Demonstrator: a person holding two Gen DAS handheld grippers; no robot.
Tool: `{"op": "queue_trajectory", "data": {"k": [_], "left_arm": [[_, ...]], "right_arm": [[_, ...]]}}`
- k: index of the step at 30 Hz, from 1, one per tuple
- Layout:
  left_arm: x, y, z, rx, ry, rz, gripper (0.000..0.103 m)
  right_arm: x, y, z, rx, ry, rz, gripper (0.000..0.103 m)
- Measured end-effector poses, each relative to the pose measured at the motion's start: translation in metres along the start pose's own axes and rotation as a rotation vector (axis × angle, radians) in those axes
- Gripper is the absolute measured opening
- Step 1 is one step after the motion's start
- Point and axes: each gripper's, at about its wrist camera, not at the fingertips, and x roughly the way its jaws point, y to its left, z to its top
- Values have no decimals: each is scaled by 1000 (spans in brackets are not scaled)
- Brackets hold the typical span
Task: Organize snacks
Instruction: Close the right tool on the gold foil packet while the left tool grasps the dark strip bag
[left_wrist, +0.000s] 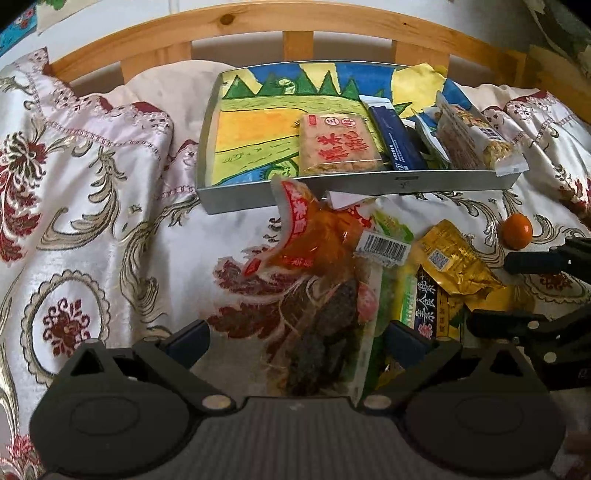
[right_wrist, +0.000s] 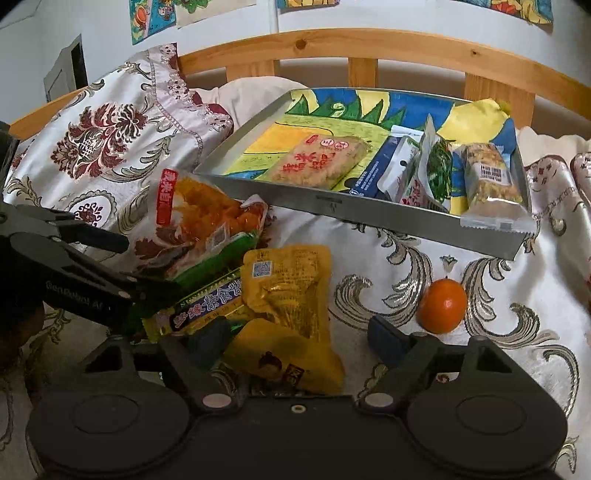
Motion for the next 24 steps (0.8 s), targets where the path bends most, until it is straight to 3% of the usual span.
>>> {"op": "queue_trajectory", "data": {"k": [5, 11, 24], "left_arm": [[3, 1, 2, -7, 4, -13, 102], [5, -3, 4, -7, 0, -41, 102], [-2, -1, -1, -36, 10, -105, 92]], "right_arm": [[0, 2, -1, -3, 3, 11, 80], [0, 3, -3, -20, 3, 16, 66], [-2, 7, -2, -26, 26, -13, 61]]}}
